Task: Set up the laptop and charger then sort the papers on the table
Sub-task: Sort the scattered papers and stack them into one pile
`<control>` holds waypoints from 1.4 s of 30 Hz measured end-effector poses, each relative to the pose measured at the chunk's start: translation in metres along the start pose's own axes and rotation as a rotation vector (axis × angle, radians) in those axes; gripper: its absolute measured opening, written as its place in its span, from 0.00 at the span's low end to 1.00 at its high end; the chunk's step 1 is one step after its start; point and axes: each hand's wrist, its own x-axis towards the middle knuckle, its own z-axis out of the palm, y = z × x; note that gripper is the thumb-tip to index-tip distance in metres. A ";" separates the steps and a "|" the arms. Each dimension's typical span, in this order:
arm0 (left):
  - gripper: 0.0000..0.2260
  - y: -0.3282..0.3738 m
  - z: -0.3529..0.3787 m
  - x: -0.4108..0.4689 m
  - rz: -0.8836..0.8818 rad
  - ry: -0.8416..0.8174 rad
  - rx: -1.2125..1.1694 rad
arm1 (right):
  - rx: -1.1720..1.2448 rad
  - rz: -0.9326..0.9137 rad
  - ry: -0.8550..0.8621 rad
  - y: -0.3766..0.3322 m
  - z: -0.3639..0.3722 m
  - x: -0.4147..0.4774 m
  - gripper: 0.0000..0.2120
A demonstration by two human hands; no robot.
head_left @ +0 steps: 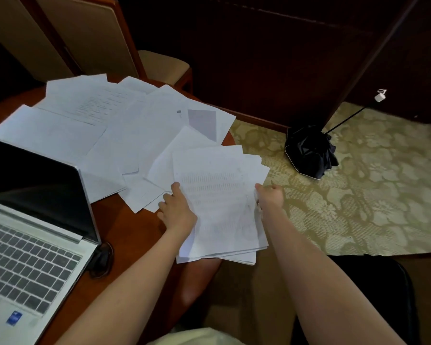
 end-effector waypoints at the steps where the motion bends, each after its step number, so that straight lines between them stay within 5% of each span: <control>1: 0.37 -0.002 0.000 -0.001 0.015 -0.003 -0.061 | -0.008 0.014 -0.030 -0.003 -0.002 -0.001 0.21; 6: 0.24 -0.016 -0.002 -0.004 0.050 -0.027 -0.310 | -0.161 -0.074 -0.003 -0.007 -0.009 0.004 0.09; 13: 0.14 -0.028 -0.010 0.012 -0.163 -0.010 -0.564 | -0.205 -0.041 -0.062 -0.001 -0.018 -0.014 0.15; 17: 0.15 -0.023 -0.011 0.017 -0.177 0.046 -0.446 | -0.265 0.088 -0.309 0.022 -0.035 -0.034 0.14; 21: 0.18 -0.017 -0.013 0.022 -0.173 0.015 -0.274 | -0.623 0.344 -0.812 0.029 -0.060 -0.034 0.11; 23: 0.17 -0.016 -0.014 0.024 -0.145 -0.008 -0.257 | -0.745 0.418 -0.924 0.025 -0.068 -0.028 0.09; 24: 0.17 -0.015 -0.014 0.024 -0.138 -0.013 -0.250 | -0.732 0.432 -0.894 0.021 -0.070 -0.027 0.06; 27: 0.17 -0.015 -0.015 0.023 -0.121 -0.029 -0.230 | -0.532 0.337 -0.598 0.012 -0.068 -0.023 0.29; 29: 0.20 -0.017 -0.015 0.022 -0.102 -0.040 -0.241 | -0.384 0.193 -0.436 0.006 -0.058 -0.024 0.33; 31: 0.25 -0.016 -0.014 0.020 -0.087 -0.050 -0.304 | -0.234 0.152 -0.367 0.003 -0.042 -0.034 0.30; 34: 0.31 -0.002 -0.010 0.013 -0.118 -0.103 -0.305 | 0.046 0.194 -0.487 0.010 -0.008 -0.056 0.25; 38: 0.30 0.010 -0.012 0.016 -0.269 -0.126 -0.393 | -0.217 -0.034 -0.183 0.027 -0.001 -0.061 0.16; 42: 0.34 -0.006 -0.018 0.025 -0.230 -0.133 -0.462 | -0.088 -0.193 -0.254 0.019 -0.023 -0.063 0.10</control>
